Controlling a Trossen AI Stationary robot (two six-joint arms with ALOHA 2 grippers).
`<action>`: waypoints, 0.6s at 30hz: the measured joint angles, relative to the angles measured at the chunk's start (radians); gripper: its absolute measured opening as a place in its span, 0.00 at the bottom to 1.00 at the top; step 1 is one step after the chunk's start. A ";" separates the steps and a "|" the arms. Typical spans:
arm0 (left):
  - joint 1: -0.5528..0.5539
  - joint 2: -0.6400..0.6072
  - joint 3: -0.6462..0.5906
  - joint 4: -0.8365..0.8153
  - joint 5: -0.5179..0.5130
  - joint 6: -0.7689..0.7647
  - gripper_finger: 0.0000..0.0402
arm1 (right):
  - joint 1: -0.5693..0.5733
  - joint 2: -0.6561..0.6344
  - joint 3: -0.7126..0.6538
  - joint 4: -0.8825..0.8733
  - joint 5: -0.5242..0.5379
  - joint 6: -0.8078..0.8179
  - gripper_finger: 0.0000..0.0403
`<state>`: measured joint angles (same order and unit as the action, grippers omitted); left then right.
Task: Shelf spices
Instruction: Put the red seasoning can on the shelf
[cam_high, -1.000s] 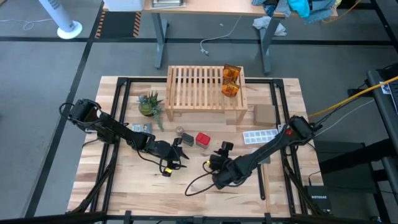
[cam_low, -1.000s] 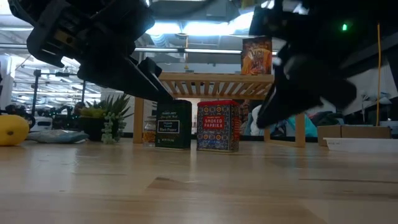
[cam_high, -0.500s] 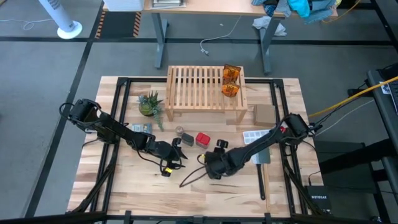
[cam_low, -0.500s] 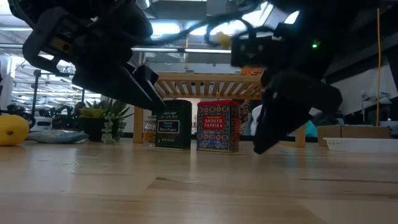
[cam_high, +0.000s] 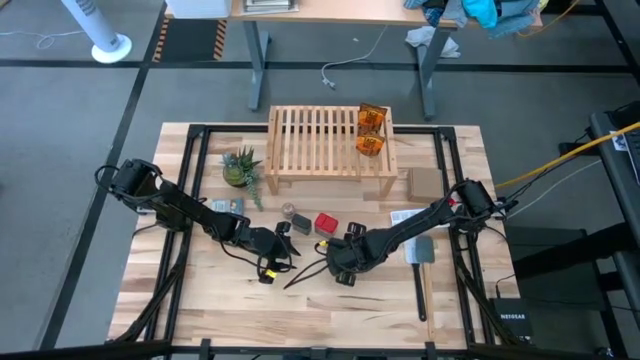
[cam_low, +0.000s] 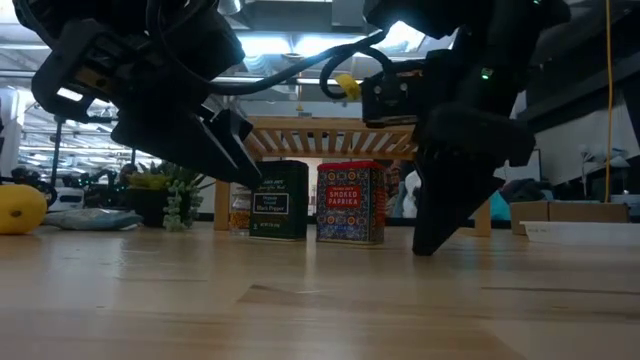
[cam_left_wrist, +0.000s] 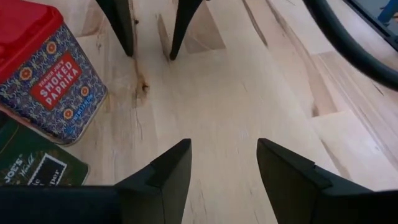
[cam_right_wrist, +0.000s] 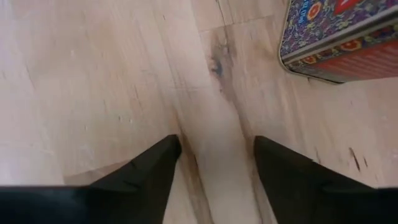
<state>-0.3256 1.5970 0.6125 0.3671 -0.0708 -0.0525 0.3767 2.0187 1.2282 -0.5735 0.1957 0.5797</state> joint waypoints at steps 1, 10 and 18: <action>0.000 0.000 0.000 0.001 0.000 0.000 0.44 | 0.000 0.003 0.000 0.000 0.004 -0.001 0.58; 0.000 0.000 0.000 -0.017 0.000 0.000 0.44 | 0.008 0.009 -0.003 -0.002 0.156 0.000 0.70; 0.000 0.000 0.000 -0.021 0.000 0.000 0.44 | 0.006 0.017 -0.007 0.037 0.332 0.071 0.70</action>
<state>-0.3256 1.5970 0.6121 0.3462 -0.0708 -0.0524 0.3828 2.0357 1.2209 -0.5361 0.5272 0.6505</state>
